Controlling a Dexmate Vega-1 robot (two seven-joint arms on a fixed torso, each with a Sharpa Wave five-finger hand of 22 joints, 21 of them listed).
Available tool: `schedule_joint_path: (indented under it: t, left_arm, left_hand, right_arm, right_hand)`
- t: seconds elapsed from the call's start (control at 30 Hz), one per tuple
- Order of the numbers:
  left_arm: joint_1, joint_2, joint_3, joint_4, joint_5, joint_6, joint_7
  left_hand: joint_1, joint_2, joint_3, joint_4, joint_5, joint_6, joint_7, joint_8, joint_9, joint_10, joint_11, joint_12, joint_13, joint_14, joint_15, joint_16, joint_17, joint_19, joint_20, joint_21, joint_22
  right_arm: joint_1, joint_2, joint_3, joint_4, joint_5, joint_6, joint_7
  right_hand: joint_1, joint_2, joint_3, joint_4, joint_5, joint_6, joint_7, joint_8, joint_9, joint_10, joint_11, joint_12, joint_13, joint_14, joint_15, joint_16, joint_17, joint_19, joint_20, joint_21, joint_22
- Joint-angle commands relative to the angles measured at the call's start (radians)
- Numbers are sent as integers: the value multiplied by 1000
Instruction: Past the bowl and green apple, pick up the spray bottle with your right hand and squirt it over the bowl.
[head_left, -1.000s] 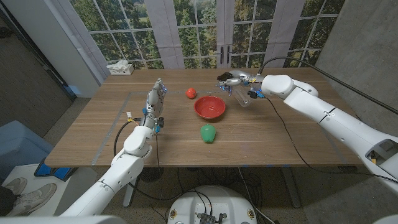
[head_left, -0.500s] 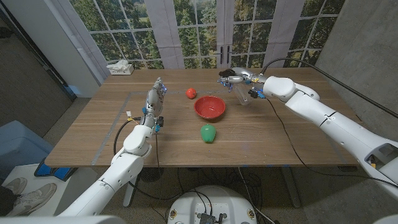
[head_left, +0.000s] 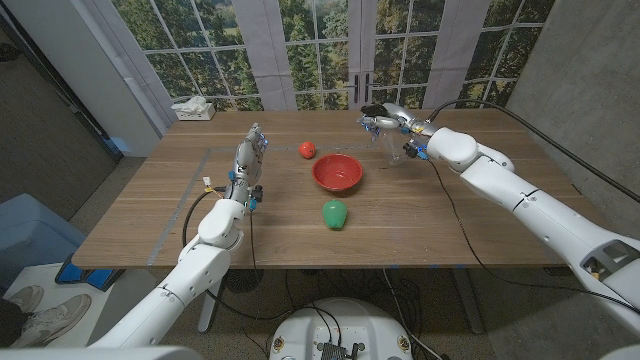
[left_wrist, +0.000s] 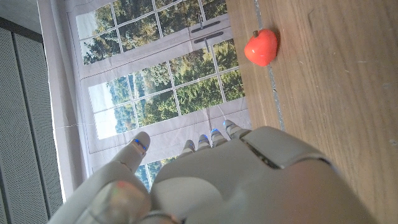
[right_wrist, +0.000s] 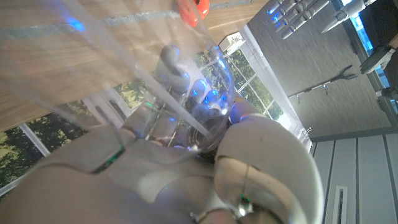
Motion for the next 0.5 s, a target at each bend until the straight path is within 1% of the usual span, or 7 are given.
schedule_joint_path:
  t: [0.03, 0.1, 0.33, 0.4, 0.43, 0.5]
  left_arm:
    - [-14, 2, 2, 6, -1, 7, -5]
    - [-15, 3, 2, 6, 0, 8, -5]
    - [-27, 2, 4, 14, -1, 14, -8]
    - [-29, 0, 5, 18, -2, 11, -10]
    - [-33, 0, 6, 20, -1, 13, -12]
    - [-35, 1, 6, 20, -2, 17, -12]
  left_hand:
    - [12, 92, 1, 2, 4, -18, -1, 5, 5, -89, 1, 4, 3, -140, -25, -2, 2, 3, -62, -1, 4]
    - [12, 92, 1, 2, 4, -17, -1, 5, 5, -89, 1, 4, 3, -140, -25, -2, 2, 3, -62, -1, 4]
    - [12, 92, 1, 2, 4, -18, -1, 5, 5, -89, 1, 3, 3, -141, -25, -2, 2, 3, -62, -1, 4]
    - [12, 92, 1, 2, 4, -17, -1, 5, 5, -89, 1, 3, 3, -140, -25, -2, 2, 3, -62, -1, 4]
    - [12, 92, 1, 2, 4, -17, -2, 5, 5, -89, 2, 3, 3, -140, -25, -2, 2, 3, -61, -1, 4]
    - [12, 92, 1, 2, 4, -18, -1, 5, 5, -90, 1, 3, 3, -140, -25, -2, 2, 3, -62, -1, 4]
  right_arm:
    - [-33, 47, 40, 96, 27, 113, -95]
    - [-33, 51, 42, 104, 30, 120, -99]
    - [-45, 77, 61, 159, 39, 174, -150]
    - [-47, 78, 63, 159, 42, 172, -156]
    - [-51, 83, 68, 171, 41, 188, -171]
    - [-54, 88, 73, 183, 46, 196, -180]
  right_hand:
    - [-3, 6, 9, -1, -2, -1, -1, 3, 2, -3, -6, -4, 2, -2, -125, 233, 93, -5, -126, 11, -2]
    - [-4, 6, 10, 0, -2, -2, 3, 3, 4, -2, -4, -5, 2, -3, -125, 233, 93, -6, -126, 14, -5]
    - [-6, 5, 14, 0, -2, -5, 2, 2, 5, -3, -6, -6, 6, -3, -125, 234, 93, -9, -127, 20, -11]
    - [-7, 5, 15, 0, -2, -6, 1, 1, 6, -3, -3, -7, 5, -4, -124, 234, 93, -10, -127, 21, -12]
    - [-7, 5, 16, 0, -2, -5, 1, 0, 4, -3, -3, -9, 3, -4, -125, 234, 93, -10, -127, 22, -13]
    - [-8, 5, 17, 0, -2, -6, 1, 1, 5, -4, -7, -9, 6, -4, -125, 234, 93, -11, -128, 24, -16]
